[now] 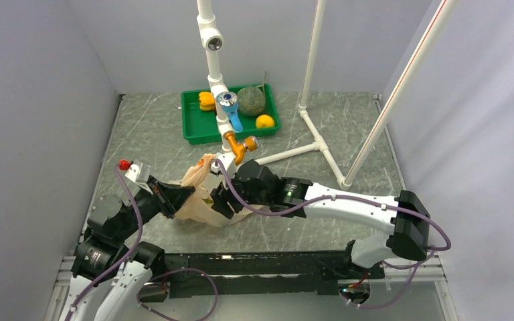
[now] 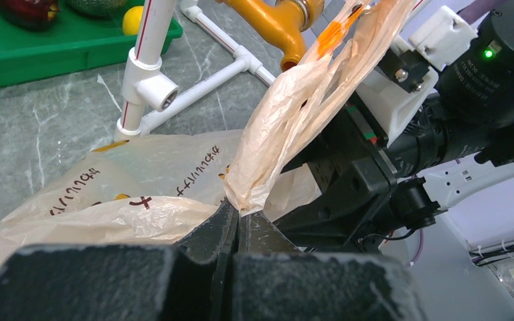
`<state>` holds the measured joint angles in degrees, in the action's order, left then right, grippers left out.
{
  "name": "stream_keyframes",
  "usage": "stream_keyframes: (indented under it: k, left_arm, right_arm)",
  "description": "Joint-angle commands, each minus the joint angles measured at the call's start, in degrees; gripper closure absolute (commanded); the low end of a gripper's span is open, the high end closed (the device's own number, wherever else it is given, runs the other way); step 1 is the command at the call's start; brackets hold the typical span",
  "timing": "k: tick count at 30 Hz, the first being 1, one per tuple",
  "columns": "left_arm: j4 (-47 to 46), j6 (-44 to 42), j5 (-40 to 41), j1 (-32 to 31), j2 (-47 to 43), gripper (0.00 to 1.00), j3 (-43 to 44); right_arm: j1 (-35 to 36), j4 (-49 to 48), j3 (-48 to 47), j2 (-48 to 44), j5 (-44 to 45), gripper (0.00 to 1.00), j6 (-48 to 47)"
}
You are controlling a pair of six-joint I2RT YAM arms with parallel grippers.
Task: Take the fake fruits out of the plastic bag
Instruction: Untie the plastic bag at the center of the board.
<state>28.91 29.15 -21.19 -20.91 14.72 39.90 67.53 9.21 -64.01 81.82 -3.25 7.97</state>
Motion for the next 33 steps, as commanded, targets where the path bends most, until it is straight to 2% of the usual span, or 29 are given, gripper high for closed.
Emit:
stream_keyframes:
  k: [1,4,6,8,9,10,11,12,13,16,19,22,25,26,28,33]
  left_arm:
    - [0.18,-1.24,-0.35,0.26,0.14,1.00,2.74]
    - [0.92,-1.12,-0.05,0.25,-0.06,1.00,3.03]
    - [1.54,-1.11,-0.08,0.26,0.14,1.00,3.35]
    - [3.26,-0.87,0.36,0.25,0.59,0.99,4.02]
    - [4.17,-0.39,0.96,0.25,0.92,0.92,4.49]
    - [6.12,0.24,1.90,0.25,1.45,0.74,5.34]
    - [8.50,0.99,3.10,0.25,1.80,0.52,6.56]
    - [11.71,1.46,4.49,0.25,2.43,0.37,8.03]
    - [15.08,2.11,5.59,0.32,2.92,0.28,9.65]
    - [24.10,2.05,5.91,0.25,3.79,0.11,15.17]
    - [30.64,3.22,4.36,0.25,4.27,0.12,18.67]
    - [35.29,6.57,3.19,0.25,4.83,0.23,17.41]
    - [28.72,12.39,-1.82,0.27,2.26,0.26,10.27]
    - [24.72,15.27,-2.77,0.25,0.54,0.25,7.19]
    - [19.46,20.64,-0.68,0.25,-0.88,0.15,3.05]
    - [17.08,24.43,7.11,0.26,4.39,0.04,2.28]
  right_arm:
    - [0.70,-3.29,-1.79,0.57,-1.01,0.42,-0.67]
    - [1.13,-4.75,-0.61,-0.08,0.29,0.52,-0.16]
    - [1.16,-5.76,0.08,-0.79,0.60,0.65,-0.06]
    - [1.19,-5.96,0.11,-0.89,1.95,0.85,0.13]
    - [1.21,-6.33,0.18,-1.06,2.93,0.98,0.57]
    - [1.20,-6.86,0.38,-1.24,4.88,1.00,1.11]
    - [1.21,-7.29,0.60,-1.41,6.18,1.00,1.63]
    - [1.26,-7.87,0.70,-1.52,6.61,1.00,1.97]
    - [1.34,-8.44,0.72,-1.55,6.98,1.00,2.18]
    - [1.29,-8.97,0.08,-0.76,9.98,1.00,4.12]
    - [1.26,-9.00,-1.95,0.97,13.58,1.00,6.01]
    - [1.22,-8.97,-3.64,2.34,15.48,1.00,7.25]
    - [1.20,-8.72,-5.45,3.70,15.98,1.00,7.72]
    - [1.26,-8.90,-5.42,3.66,15.29,1.00,7.67]
    - [1.30,-10.44,-4.50,3.28,13.81,1.00,8.11]
    - [1.25,-10.79,-3.07,2.23,12.30,1.00,8.73]
